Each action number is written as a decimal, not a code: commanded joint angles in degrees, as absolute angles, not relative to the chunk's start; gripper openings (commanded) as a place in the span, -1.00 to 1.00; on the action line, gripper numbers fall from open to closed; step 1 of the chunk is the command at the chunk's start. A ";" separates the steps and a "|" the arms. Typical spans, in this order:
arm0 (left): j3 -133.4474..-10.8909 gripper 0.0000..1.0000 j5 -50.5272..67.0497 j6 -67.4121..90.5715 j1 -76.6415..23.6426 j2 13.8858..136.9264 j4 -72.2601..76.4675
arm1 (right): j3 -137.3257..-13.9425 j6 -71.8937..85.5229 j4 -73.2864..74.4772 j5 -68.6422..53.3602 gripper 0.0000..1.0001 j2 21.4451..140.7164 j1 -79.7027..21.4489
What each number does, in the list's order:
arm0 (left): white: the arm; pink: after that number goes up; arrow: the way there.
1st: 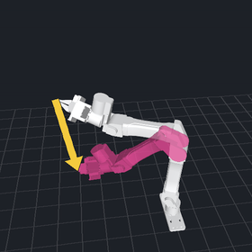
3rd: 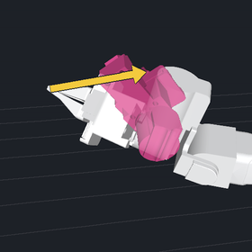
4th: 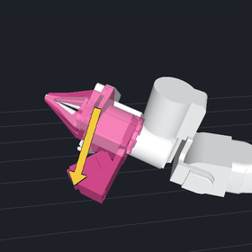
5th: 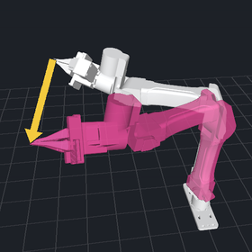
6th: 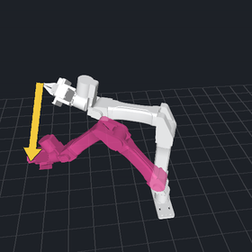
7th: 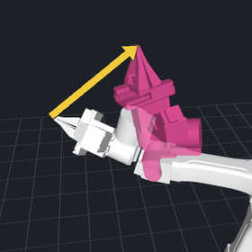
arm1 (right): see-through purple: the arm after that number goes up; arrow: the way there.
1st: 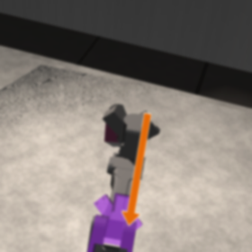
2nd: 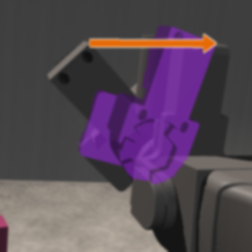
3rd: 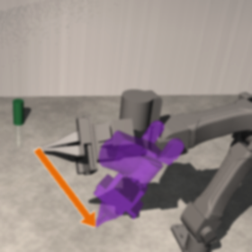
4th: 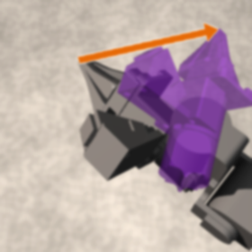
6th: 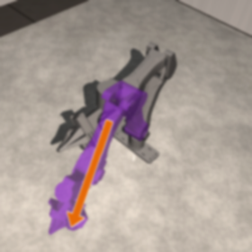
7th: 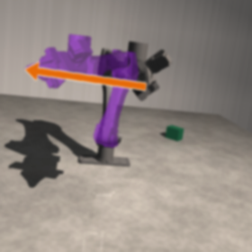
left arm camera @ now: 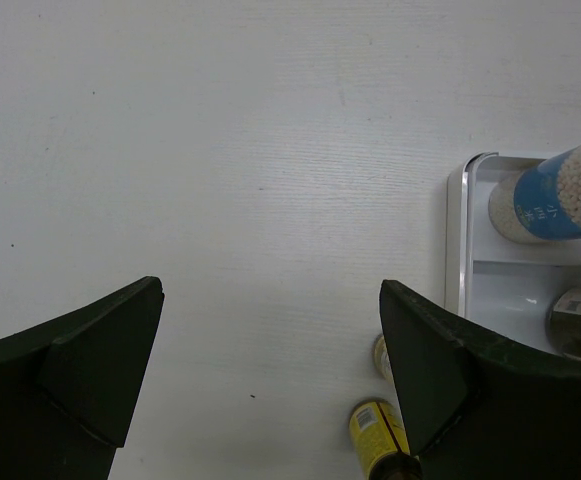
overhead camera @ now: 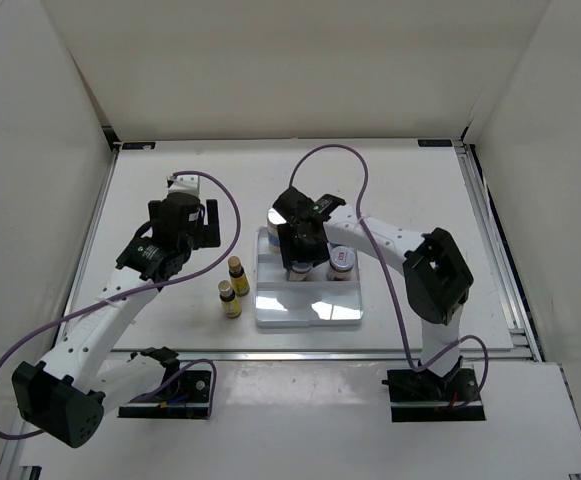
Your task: Organize the condiment bottles
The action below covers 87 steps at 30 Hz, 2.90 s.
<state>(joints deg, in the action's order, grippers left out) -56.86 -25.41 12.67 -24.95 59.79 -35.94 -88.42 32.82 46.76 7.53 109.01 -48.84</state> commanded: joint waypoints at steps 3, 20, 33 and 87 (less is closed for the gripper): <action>-58.10 1.00 -24.61 12.30 -24.79 59.41 -35.51 | -94.21 33.66 47.98 8.44 -0.41 110.30 -48.87; -58.62 1.00 -4.15 9.23 -24.79 61.61 -34.89 | -93.61 29.62 54.40 21.09 1.00 82.92 -48.87; -57.48 0.75 3.43 7.12 -27.77 63.89 -34.89 | -78.05 30.85 57.30 25.66 1.00 67.06 -44.21; -64.68 -0.60 -2.29 11.34 -31.03 71.37 -43.68 | -78.75 28.74 58.36 25.66 1.00 67.41 -42.54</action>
<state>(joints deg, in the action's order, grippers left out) -60.12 -1.30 11.38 -30.76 71.90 -43.81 -78.63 29.50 58.22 24.34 68.64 -42.76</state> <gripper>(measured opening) 0.442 0.998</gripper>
